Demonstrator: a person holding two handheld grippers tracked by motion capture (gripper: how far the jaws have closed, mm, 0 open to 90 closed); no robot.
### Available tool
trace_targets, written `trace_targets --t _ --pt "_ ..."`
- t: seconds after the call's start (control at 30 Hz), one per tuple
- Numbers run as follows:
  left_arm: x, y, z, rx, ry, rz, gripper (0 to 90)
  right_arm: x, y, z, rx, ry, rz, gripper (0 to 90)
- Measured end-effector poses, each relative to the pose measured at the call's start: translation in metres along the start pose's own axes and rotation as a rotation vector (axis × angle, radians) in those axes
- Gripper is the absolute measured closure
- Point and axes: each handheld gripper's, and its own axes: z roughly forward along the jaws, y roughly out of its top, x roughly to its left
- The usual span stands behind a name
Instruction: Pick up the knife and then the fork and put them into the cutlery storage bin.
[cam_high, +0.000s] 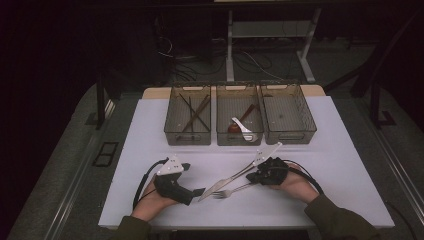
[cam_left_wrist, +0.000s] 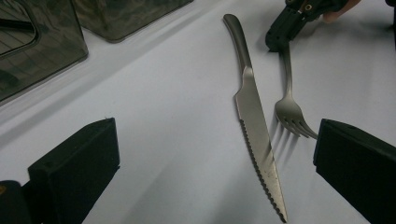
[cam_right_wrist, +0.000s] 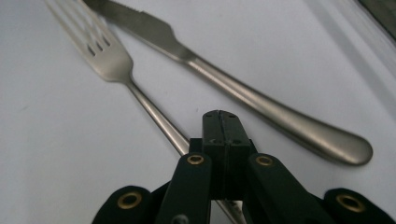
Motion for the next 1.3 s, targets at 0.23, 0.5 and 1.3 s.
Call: trace_targets --t 0.23,0.5,1.3 --pt "0.000 0.000 0.000 0.000 -0.001 0.001 0.0 0.002 -0.010 -0.010 0.036 0.057 -0.016 90.0" --pt "0.000 0.000 0.000 0.000 -0.001 0.003 0.0 0.008 -0.019 -0.017 0.052 0.097 -0.036 89.8" --pt "-0.001 0.001 0.000 -0.003 -0.001 0.000 0.0 0.025 0.011 -0.037 0.250 0.096 -0.266 68.7"
